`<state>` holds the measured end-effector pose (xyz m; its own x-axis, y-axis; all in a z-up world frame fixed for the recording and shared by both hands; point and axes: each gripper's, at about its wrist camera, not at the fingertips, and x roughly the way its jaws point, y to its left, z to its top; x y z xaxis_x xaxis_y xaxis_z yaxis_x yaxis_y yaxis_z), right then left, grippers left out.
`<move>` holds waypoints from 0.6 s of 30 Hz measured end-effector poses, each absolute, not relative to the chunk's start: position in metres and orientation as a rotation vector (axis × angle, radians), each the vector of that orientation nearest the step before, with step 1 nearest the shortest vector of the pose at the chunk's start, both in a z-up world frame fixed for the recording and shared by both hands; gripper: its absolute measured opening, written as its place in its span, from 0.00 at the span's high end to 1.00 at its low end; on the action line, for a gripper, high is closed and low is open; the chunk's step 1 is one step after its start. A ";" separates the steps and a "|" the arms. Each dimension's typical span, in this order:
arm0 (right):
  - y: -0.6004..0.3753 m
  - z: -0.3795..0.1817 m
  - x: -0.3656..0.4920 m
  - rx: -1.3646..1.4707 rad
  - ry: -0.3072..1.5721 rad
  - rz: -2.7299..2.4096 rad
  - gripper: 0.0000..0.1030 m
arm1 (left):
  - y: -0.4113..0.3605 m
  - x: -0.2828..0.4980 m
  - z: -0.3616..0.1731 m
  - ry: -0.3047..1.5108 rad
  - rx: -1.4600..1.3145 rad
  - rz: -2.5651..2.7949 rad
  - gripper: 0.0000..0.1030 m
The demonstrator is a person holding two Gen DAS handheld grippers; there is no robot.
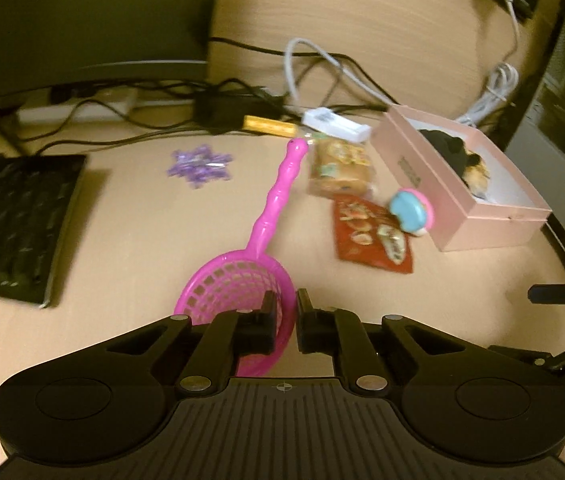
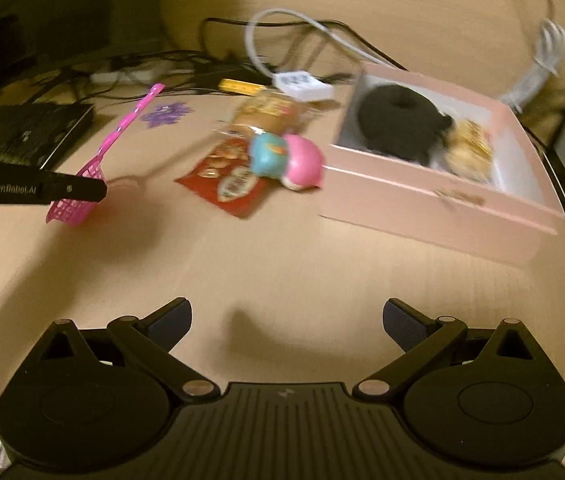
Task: Organize objects
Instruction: 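Grasp the pink net scoop by its rim with the left tool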
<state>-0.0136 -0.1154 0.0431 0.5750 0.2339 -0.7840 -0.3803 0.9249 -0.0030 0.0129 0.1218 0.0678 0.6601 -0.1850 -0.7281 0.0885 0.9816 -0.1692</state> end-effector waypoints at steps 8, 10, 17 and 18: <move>-0.107 0.045 -0.014 -0.185 0.874 0.410 0.01 | 0.130 -0.003 0.077 0.801 -0.152 -0.122 0.90; -0.101 0.044 -0.008 -0.176 0.873 0.424 0.01 | 0.134 -0.009 0.081 0.793 -0.160 -0.112 0.90; -0.054 0.050 0.016 -0.178 0.828 0.474 0.01 | 0.147 -0.022 0.072 0.843 -0.133 -0.092 0.87; -0.047 0.052 0.018 -0.186 0.816 0.486 0.01 | 0.146 -0.022 0.069 0.847 -0.121 -0.088 0.86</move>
<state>0.0183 -0.0472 0.0524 0.5829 0.3437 -0.7363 -0.4839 0.8748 0.0252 -0.0223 0.1458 0.0694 0.6593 -0.1263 -0.7412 0.0296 0.9894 -0.1422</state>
